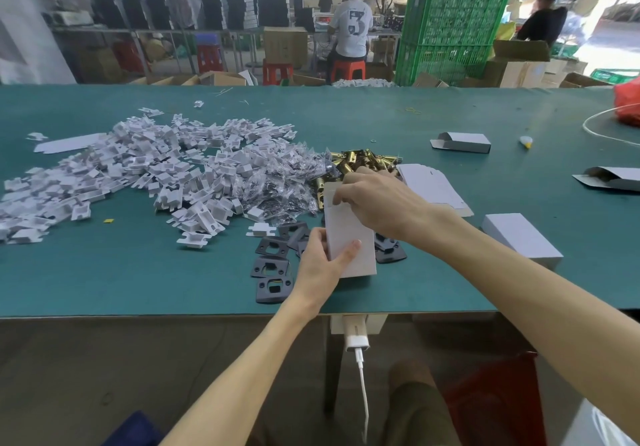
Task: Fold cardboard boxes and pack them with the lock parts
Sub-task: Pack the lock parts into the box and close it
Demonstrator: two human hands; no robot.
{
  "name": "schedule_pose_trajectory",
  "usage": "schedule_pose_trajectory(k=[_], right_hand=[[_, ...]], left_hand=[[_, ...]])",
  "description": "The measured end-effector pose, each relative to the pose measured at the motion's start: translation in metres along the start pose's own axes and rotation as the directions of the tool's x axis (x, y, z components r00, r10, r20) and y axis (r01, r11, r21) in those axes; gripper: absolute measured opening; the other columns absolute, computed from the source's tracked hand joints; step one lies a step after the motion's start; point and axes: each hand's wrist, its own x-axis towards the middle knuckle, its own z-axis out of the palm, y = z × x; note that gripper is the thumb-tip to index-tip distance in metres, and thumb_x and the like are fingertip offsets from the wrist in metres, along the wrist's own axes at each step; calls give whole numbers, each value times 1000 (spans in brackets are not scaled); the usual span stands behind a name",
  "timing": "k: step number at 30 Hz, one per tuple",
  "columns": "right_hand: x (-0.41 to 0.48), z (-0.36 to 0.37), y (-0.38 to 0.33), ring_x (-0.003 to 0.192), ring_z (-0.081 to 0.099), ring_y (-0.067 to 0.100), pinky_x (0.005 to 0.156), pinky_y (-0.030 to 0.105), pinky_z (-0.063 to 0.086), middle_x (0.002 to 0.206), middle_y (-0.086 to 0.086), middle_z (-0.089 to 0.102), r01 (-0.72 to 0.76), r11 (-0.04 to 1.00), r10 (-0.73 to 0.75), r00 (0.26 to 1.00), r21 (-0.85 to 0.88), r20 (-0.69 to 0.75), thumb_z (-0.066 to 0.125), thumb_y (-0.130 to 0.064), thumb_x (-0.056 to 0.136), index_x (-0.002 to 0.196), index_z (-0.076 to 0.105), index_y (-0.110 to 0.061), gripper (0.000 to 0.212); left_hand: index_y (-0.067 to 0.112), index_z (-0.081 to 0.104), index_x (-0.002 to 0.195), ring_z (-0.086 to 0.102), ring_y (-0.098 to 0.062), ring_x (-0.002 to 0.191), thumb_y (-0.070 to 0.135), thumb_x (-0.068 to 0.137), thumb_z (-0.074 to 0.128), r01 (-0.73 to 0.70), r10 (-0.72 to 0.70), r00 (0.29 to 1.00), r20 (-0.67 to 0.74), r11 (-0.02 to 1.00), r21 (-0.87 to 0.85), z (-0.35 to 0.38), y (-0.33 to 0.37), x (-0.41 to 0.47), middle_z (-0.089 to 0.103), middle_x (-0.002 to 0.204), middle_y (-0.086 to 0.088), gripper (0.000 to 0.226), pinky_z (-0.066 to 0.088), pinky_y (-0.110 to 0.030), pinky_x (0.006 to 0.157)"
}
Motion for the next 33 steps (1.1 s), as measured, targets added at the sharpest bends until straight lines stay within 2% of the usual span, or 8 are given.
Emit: schedule_pose_trajectory(k=[10,15,17,20,23,26,30,33], right_hand=[[-9,-1,8,111,40,22,95,42,43,119,1,52,-68,997,72,986,-32,152,41,-27,105,118,70,-16,33],[-16,11,15,122,35,25,108,41,36,133,2,45,-135,970,124,990,202,67,59,-30,99,118,70,-19,24],[-20,18,16,114,49,20,101,31,45,132,2,43,-196,864,236,971,464,-28,67,-24,95,127,63,-23,32],[-31,36,10,95,67,17,79,27,59,125,3,53,-271,543,482,876,795,-31,75,-22,91,134,50,-21,49],[-44,60,-1,97,70,26,76,41,62,113,2,68,-288,274,555,827,917,94,73,-23,92,132,53,-24,44],[-54,78,-13,96,71,25,72,34,61,104,6,74,-197,59,588,799,979,125,70,-20,95,131,57,-28,39],[-63,89,-23,95,72,20,78,36,62,103,7,74,-109,-29,675,731,994,100,71,-20,94,132,61,-28,40],[-71,94,-25,94,71,20,77,35,63,104,5,73,-122,5,694,715,993,84,73,-23,93,130,63,-28,39]], left_hand=[[16,52,118,71,-11,101,39,87,81,0,0,1000,9,1000,15,0,1,0,69,115,-5,48,58,-22,78],[17,52,117,71,-12,101,41,87,80,-6,6,1000,11,1000,12,0,1,-1,69,114,-5,47,57,-21,76],[18,52,117,70,-13,102,41,88,79,-4,3,1000,6,1000,14,0,2,-1,68,115,-4,46,58,-22,77],[21,52,115,69,-12,104,40,90,77,2,-2,1000,-5,1000,10,0,3,-1,67,117,-4,40,58,-22,79],[20,53,120,69,-11,105,41,92,74,9,-9,1000,-12,1000,4,-1,3,-2,67,121,-5,42,60,-28,86],[15,49,137,68,-13,112,39,94,73,-10,10,1000,-3,1000,6,-1,5,-5,65,129,-4,55,61,-32,90],[29,43,151,70,-10,110,30,96,73,-66,66,996,52,998,-17,0,8,-7,65,129,3,63,61,-30,84],[30,41,156,71,-15,107,25,100,69,-32,34,999,42,999,-41,-4,8,-5,60,135,-4,63,62,-31,79]])
